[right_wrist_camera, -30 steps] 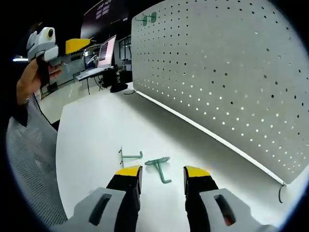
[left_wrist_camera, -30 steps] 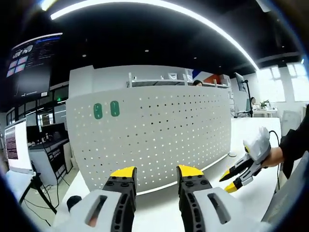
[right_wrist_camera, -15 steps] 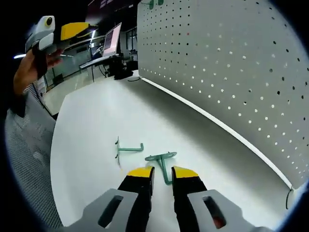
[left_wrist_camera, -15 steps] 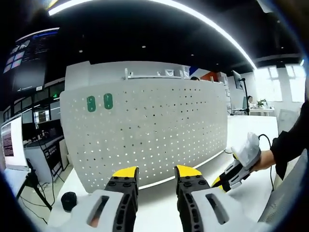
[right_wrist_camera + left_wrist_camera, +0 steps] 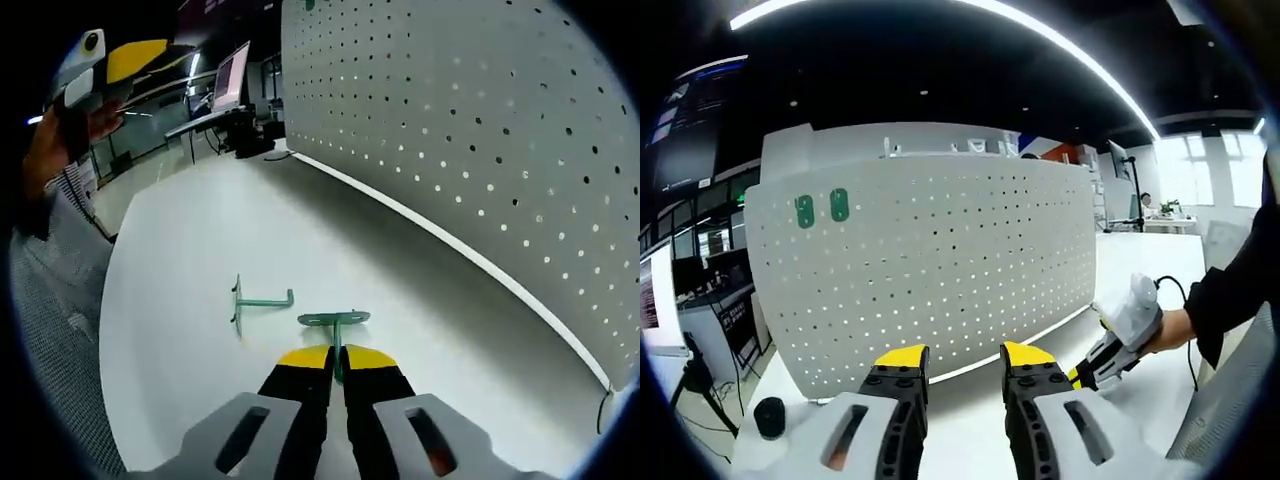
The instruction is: Insert the hook assembly into the mounting plate slot until the hook locks in place.
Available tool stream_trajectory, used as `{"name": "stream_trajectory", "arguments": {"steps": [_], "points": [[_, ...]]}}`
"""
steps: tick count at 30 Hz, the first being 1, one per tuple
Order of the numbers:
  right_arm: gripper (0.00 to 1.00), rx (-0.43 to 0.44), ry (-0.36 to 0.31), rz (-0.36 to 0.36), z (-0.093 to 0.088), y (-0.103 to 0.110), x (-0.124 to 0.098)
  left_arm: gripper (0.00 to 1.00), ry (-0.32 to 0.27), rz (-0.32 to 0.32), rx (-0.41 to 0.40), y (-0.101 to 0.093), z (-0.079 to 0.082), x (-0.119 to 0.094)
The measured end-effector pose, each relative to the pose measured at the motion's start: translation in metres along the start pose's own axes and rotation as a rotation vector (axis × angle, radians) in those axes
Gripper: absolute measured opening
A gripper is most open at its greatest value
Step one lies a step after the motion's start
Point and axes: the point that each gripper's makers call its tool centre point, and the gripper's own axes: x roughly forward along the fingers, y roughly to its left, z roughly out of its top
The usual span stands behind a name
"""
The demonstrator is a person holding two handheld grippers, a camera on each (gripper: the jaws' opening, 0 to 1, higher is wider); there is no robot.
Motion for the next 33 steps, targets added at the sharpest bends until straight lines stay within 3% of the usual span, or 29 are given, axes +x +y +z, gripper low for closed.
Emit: {"name": "stream_trajectory", "arguments": {"steps": [9,17,24,33], "points": [[0.03,-0.072,-0.037,-0.022,0.024,0.012,-0.015,0.27,0.057,-0.094,0.02,-0.029,-0.012,0.011],[0.03,-0.164,-0.062,-0.033,0.043,0.03,-0.027,0.19,0.204,-0.228,0.082,-0.067,-0.049,0.036],[0.03,-0.209,-0.073,-0.05,0.052,0.037,-0.034,0.15,0.284,-0.263,0.102,-0.083,-0.07,0.057],[0.03,-0.248,-0.073,-0.05,0.057,0.047,-0.036,0.08,0.371,-0.302,0.092,-0.097,-0.092,0.065]]}}
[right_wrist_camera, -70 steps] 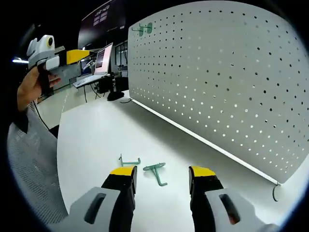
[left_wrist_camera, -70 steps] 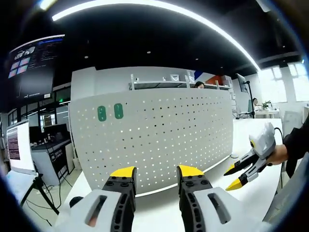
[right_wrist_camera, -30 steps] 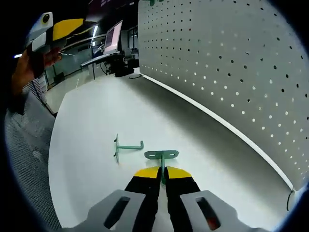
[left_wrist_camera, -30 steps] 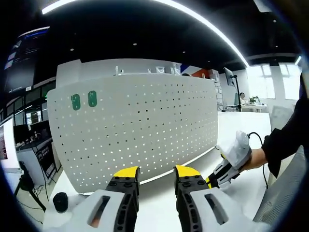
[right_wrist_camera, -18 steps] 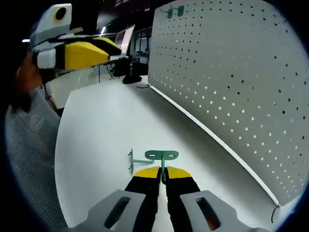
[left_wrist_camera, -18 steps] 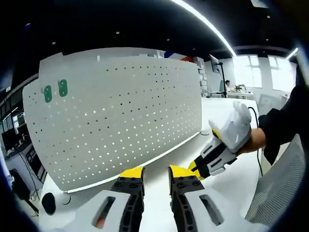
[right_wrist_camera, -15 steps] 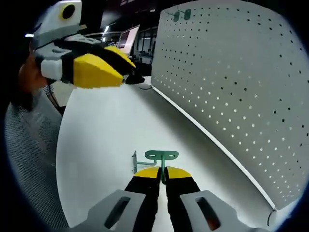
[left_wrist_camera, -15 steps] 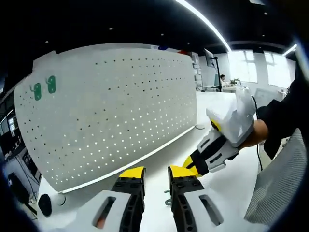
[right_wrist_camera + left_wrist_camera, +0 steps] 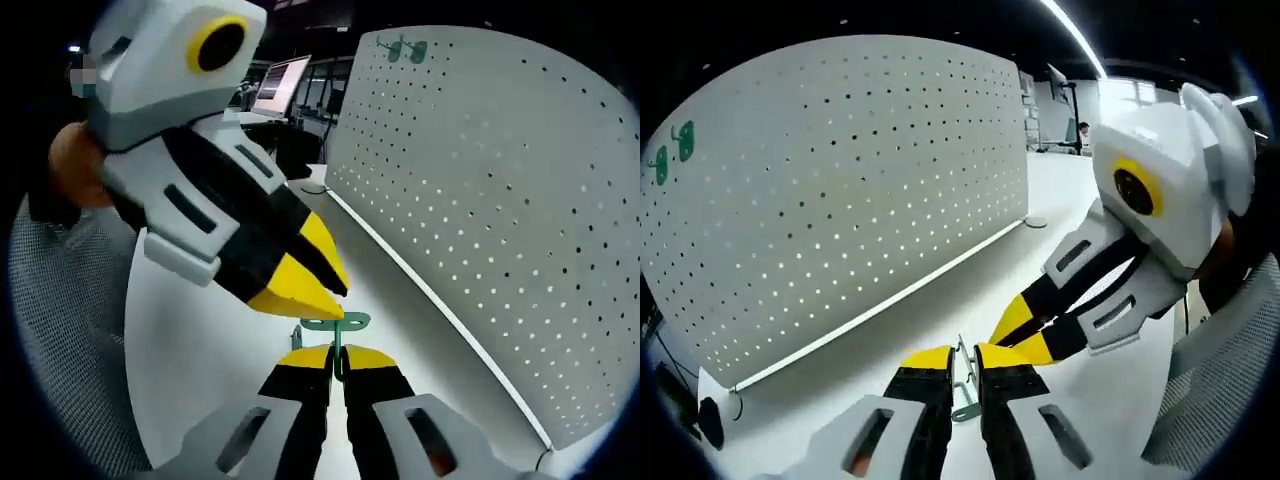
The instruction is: Insert the hook assembly into the mounting plate slot until the hook locks in place.
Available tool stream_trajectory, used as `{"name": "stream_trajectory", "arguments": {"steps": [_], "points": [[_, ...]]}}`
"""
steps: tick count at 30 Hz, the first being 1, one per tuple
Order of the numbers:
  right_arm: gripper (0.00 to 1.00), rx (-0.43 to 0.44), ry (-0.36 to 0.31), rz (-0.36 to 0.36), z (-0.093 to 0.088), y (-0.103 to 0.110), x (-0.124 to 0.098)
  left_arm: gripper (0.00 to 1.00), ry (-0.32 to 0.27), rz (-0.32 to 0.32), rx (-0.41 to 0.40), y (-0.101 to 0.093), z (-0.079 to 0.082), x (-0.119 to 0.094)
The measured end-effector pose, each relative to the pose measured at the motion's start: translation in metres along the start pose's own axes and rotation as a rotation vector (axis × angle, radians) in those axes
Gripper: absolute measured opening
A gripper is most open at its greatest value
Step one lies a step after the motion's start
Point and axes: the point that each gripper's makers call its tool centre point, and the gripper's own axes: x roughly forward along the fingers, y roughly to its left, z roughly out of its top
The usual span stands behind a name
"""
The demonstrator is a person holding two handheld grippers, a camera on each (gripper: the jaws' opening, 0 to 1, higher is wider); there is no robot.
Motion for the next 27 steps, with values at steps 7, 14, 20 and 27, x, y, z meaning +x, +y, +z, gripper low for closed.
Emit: {"name": "stream_trajectory", "arguments": {"steps": [7,14,20,27], "points": [[0.03,-0.042,0.006,-0.005,0.003,0.006,0.0,0.06,0.032,0.017,-0.004,0.003,-0.006,0.001],[0.03,-0.15,0.05,-0.039,0.001,0.005,-0.001,0.03,0.067,0.019,0.007,-0.002,-0.009,0.003],[0.03,-0.238,0.067,-0.058,0.003,0.009,-0.002,0.04,0.093,0.009,-0.033,-0.001,-0.014,0.003],[0.03,-0.243,0.047,-0.06,0.007,0.011,-0.004,0.01,0.089,0.012,-0.089,0.002,-0.013,-0.001]]}}
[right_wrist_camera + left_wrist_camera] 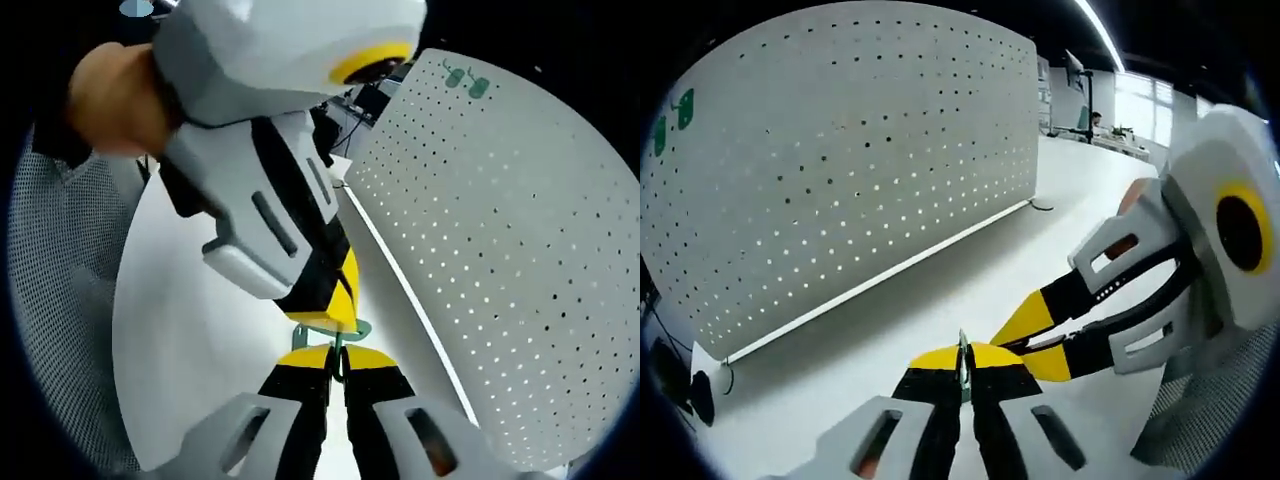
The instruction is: Insert the hook assembly into the mounting plate slot until the hook locks in place.
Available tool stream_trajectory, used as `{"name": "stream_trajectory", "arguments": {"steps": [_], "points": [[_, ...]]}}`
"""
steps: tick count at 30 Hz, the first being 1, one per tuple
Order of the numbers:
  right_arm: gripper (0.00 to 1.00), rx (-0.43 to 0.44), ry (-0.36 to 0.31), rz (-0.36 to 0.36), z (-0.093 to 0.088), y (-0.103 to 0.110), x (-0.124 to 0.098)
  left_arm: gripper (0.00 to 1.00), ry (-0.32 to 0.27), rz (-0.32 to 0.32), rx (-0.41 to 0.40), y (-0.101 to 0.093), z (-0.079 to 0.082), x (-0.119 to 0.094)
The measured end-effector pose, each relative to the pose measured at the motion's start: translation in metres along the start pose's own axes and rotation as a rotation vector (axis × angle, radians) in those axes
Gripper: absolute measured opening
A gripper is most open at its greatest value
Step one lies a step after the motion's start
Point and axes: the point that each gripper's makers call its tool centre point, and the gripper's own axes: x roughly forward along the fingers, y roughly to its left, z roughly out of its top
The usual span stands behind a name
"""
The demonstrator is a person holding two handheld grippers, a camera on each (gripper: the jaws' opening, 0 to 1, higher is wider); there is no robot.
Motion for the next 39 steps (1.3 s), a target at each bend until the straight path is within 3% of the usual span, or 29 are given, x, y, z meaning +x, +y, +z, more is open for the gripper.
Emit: {"name": "stream_trajectory", "arguments": {"steps": [7,10,12,20,23,34,37,39], "points": [[0.08,0.17,-0.076,-0.009,0.014,-0.013,-0.015,0.01,-0.063,0.009,-0.057,0.006,0.009,-0.007],[0.12,0.378,-0.164,-0.006,0.027,-0.024,-0.03,0.01,-0.126,0.028,-0.091,0.014,0.02,-0.013],[0.13,0.469,-0.205,-0.027,0.03,-0.034,-0.038,0.01,-0.171,0.04,-0.117,0.021,0.028,-0.019],[0.15,0.729,-0.321,-0.043,0.043,-0.057,-0.051,0.01,-0.358,0.03,-0.2,0.03,0.059,-0.039],[0.15,0.837,-0.367,-0.007,0.05,-0.059,-0.052,0.01,-0.374,0.042,-0.19,0.031,0.062,-0.043],[0.05,1.011,-0.431,0.04,0.053,-0.066,-0.053,0.01,-0.454,0.016,-0.221,0.029,0.075,-0.049],[0.03,0.933,-0.409,0.019,0.052,-0.065,-0.054,0.01,-0.447,0.004,-0.219,0.026,0.073,-0.047],[0.03,0.779,-0.389,-0.038,0.054,-0.067,-0.057,0.01,-0.444,-0.004,-0.223,0.024,0.073,-0.046]]}}
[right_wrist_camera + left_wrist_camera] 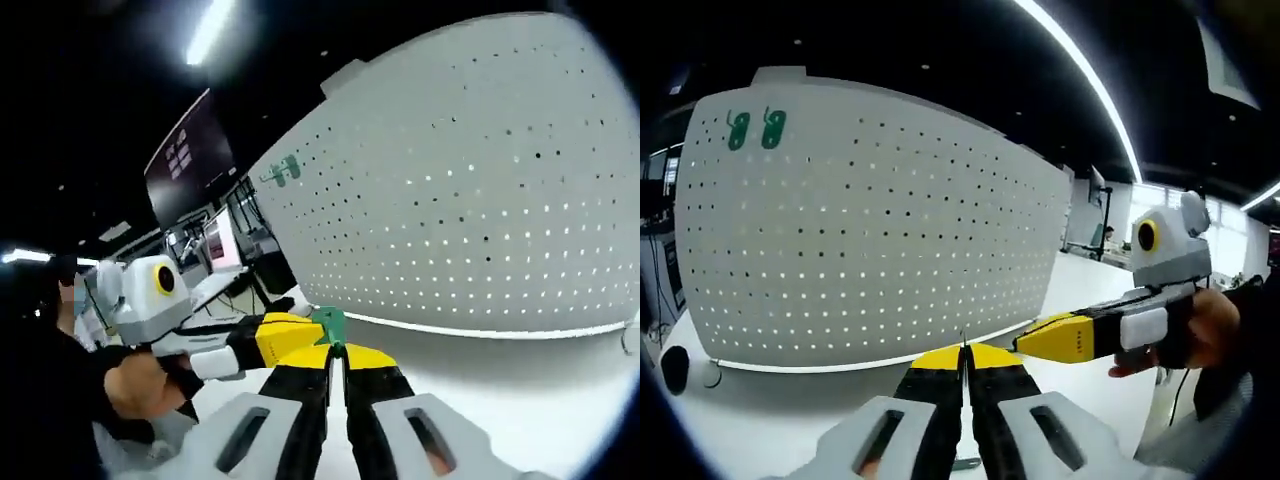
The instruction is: Insert the hook assembly into the mounting plate slot until the hook locks in place.
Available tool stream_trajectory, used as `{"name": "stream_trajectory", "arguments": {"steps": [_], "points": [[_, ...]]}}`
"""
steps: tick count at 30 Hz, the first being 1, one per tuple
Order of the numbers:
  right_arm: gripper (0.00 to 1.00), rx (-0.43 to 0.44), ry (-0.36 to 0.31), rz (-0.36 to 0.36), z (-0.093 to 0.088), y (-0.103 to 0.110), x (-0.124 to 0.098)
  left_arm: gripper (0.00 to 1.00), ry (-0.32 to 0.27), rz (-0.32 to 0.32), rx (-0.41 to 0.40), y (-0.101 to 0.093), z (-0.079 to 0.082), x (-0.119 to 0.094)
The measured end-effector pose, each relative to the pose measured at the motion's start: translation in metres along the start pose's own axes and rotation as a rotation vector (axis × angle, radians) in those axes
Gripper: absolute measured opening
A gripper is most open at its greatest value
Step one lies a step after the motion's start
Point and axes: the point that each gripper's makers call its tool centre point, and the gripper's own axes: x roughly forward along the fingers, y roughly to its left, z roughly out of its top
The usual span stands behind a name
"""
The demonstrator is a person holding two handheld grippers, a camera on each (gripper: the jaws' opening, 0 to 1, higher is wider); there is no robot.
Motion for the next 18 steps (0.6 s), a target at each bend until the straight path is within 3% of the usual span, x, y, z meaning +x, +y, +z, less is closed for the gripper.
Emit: {"name": "stream_trajectory", "arguments": {"steps": [1,2,7,18], "points": [[0.03,-0.07,0.003,-0.009,0.001,0.003,0.0,0.01,-0.002,-0.002,-0.002,0.0,0.001,0.0],[0.03,-0.085,0.013,-0.01,0.0,0.004,0.0,0.01,-0.003,-0.002,-0.003,0.0,0.001,0.0],[0.03,-0.067,-0.003,-0.007,0.003,0.003,0.001,0.01,-0.001,-0.019,-0.053,-0.002,0.003,-0.002],[0.04,-0.211,0.0,-0.015,0.01,0.022,-0.007,0.01,0.015,-0.075,-0.082,-0.027,0.011,-0.018]]}}
